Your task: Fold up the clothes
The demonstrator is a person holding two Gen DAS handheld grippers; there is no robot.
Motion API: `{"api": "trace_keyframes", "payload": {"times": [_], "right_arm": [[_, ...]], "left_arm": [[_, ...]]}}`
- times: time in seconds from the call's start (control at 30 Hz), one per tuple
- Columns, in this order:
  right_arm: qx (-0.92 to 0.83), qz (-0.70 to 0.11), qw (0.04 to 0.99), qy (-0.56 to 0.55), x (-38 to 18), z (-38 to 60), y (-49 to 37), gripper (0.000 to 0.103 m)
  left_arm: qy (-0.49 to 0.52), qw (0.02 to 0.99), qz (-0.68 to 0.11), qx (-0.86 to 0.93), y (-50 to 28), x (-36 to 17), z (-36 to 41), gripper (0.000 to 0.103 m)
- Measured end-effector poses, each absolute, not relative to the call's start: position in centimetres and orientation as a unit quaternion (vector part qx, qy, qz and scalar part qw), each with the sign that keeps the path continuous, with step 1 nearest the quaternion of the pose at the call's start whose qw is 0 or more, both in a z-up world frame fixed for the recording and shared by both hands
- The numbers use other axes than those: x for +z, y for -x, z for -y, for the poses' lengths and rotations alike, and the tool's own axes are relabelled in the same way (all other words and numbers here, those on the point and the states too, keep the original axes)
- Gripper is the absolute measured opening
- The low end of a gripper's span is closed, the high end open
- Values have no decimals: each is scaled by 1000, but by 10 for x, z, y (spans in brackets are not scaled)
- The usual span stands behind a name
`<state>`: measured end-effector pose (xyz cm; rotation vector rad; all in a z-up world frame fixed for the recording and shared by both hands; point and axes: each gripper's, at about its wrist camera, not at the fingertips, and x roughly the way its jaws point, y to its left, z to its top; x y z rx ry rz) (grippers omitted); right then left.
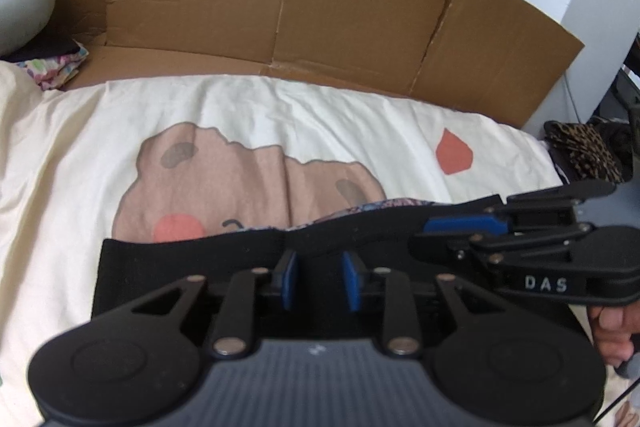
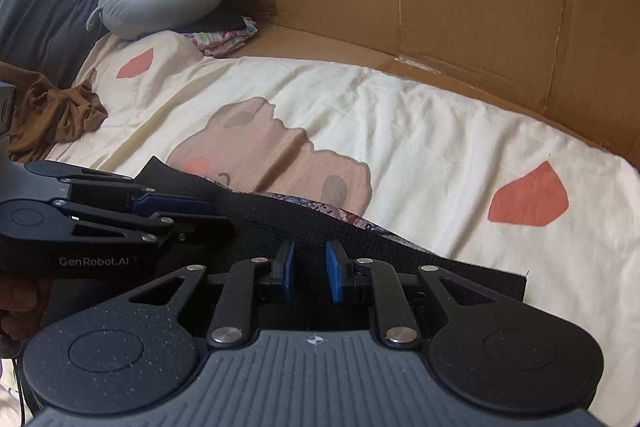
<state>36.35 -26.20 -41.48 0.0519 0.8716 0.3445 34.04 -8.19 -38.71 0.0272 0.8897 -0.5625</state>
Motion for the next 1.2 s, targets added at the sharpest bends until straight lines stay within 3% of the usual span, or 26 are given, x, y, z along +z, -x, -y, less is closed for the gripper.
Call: {"api": "trace_keyframes", "payload": {"times": [0.27,0.7,0.87,1.2], "right_arm": [[155,-444,882,-33,-408,260,-370,22],[178,-400,899,-21,-380,253,-312,24],[174,-416,892,21,-398,255,-300,22],[113,-412,903,-45,-390,314,-273,24]], "left_arm": [[39,868,-433,-240,-326,-365,77,26],[-4,869,-421,-259,-284,-377,81,24],[-28,876,-410,-250,-283,-380,75,12],[-35,901,-386,-196,-268,-361,45,12]]}}
